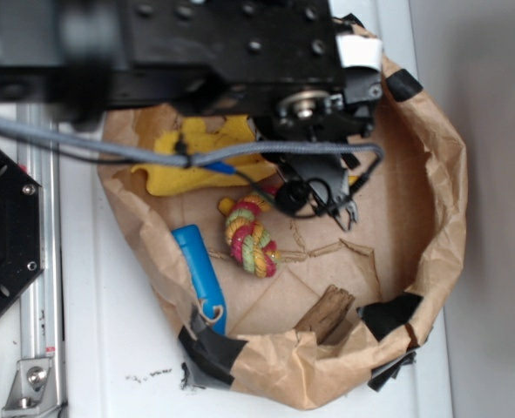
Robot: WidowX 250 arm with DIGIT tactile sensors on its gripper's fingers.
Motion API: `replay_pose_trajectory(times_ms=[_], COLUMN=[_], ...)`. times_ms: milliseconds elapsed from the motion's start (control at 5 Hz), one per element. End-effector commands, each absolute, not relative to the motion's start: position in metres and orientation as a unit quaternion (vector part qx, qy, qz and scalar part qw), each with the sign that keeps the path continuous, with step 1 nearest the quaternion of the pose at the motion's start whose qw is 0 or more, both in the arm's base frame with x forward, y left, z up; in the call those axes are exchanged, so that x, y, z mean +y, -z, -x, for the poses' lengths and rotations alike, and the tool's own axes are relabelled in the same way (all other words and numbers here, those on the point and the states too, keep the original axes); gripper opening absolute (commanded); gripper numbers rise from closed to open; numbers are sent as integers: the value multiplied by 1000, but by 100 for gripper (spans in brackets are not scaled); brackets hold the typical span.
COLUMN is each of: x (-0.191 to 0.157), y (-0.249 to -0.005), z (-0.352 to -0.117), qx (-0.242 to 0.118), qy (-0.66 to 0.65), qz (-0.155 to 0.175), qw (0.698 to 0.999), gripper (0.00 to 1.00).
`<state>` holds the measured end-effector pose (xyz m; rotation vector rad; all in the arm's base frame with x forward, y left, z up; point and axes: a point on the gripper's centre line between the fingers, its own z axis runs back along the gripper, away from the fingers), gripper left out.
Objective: Grab the yellow cloth.
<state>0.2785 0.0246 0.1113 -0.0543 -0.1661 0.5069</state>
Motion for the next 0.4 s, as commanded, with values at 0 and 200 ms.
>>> replay_pose_trajectory(times_ms=[0, 200], x=[0, 9], y=[-197, -220], z=[-278, -265], qx=[-126, -95], qy=[-148, -92], qz=[93, 60], qw=[976, 989], gripper=[0, 0])
